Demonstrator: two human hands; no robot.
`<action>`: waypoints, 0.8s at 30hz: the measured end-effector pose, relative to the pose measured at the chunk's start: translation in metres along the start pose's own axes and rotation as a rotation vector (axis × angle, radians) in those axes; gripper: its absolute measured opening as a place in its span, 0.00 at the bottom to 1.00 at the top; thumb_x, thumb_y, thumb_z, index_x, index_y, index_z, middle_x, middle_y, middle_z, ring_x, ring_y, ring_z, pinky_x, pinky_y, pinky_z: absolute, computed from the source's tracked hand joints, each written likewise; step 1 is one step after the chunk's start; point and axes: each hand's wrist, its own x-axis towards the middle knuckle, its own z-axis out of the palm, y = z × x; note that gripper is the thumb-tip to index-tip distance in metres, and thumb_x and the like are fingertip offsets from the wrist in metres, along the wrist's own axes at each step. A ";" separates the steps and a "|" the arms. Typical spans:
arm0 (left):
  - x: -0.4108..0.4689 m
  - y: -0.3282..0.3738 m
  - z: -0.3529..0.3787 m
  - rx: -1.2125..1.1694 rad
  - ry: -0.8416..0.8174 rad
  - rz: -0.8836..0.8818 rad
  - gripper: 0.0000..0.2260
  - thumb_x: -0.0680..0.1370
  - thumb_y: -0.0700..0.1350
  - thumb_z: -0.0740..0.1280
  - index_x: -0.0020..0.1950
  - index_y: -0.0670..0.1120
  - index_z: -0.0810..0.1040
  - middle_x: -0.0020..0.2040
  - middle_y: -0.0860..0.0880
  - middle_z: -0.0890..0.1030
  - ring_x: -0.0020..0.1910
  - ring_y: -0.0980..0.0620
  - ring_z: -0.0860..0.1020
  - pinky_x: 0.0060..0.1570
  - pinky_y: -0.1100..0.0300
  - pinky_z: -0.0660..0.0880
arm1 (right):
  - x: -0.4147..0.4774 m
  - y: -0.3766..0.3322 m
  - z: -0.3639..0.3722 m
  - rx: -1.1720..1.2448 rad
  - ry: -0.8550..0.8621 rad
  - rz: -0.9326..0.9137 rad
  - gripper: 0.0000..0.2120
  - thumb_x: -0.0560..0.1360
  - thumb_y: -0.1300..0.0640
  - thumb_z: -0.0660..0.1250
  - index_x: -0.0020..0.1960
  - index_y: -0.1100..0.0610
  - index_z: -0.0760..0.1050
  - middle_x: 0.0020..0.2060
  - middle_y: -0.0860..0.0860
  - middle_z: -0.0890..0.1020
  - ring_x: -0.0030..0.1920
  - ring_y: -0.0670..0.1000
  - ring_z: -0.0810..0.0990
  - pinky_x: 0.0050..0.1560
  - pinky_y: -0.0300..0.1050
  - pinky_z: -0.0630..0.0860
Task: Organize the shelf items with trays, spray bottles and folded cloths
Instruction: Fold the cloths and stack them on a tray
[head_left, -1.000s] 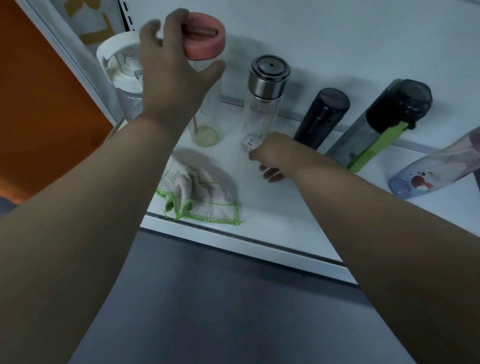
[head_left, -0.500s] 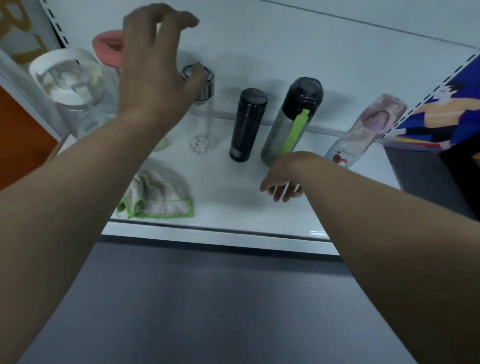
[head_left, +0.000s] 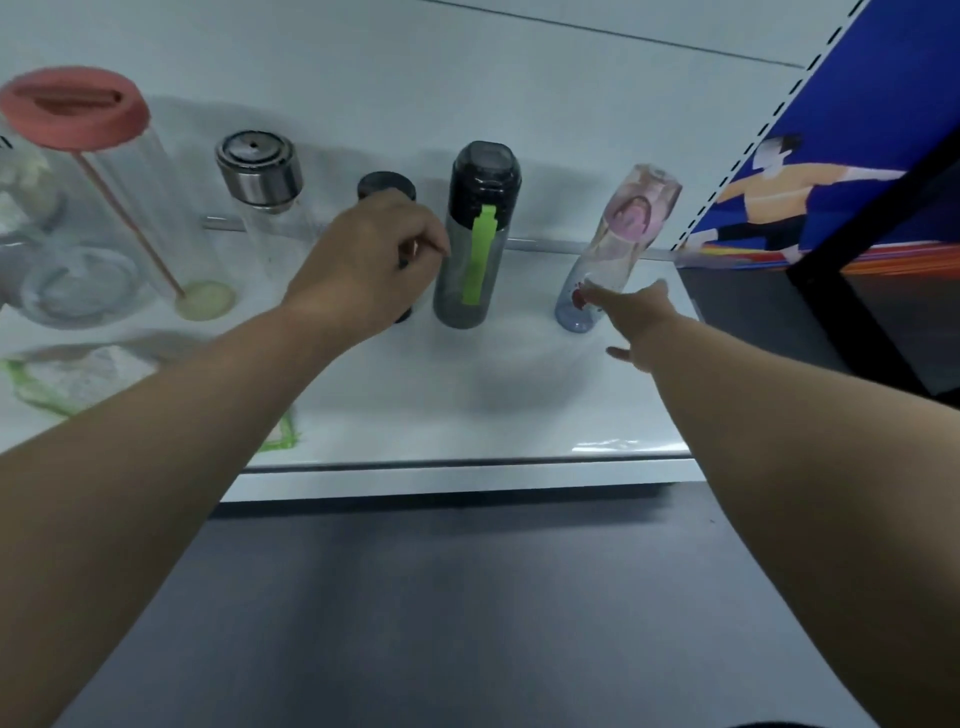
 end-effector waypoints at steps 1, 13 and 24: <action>-0.003 -0.003 0.001 0.008 -0.033 -0.011 0.07 0.77 0.40 0.66 0.50 0.47 0.83 0.49 0.51 0.77 0.46 0.58 0.72 0.47 0.78 0.64 | 0.006 -0.002 -0.001 0.016 0.026 -0.061 0.52 0.69 0.47 0.77 0.80 0.53 0.46 0.74 0.57 0.64 0.66 0.58 0.70 0.59 0.58 0.77; -0.016 -0.024 0.007 0.026 -0.731 -0.337 0.05 0.78 0.53 0.68 0.51 0.55 0.82 0.45 0.53 0.82 0.46 0.56 0.80 0.43 0.61 0.73 | 0.024 -0.018 0.013 0.093 0.040 -0.283 0.32 0.69 0.50 0.77 0.66 0.52 0.64 0.55 0.48 0.74 0.57 0.51 0.75 0.59 0.58 0.79; -0.028 -0.046 -0.009 0.064 -0.790 -0.431 0.07 0.78 0.55 0.67 0.55 0.57 0.80 0.46 0.54 0.83 0.46 0.57 0.79 0.43 0.62 0.71 | 0.005 -0.027 0.043 0.031 -0.135 -0.305 0.31 0.69 0.52 0.77 0.65 0.49 0.63 0.59 0.48 0.75 0.58 0.54 0.76 0.55 0.59 0.79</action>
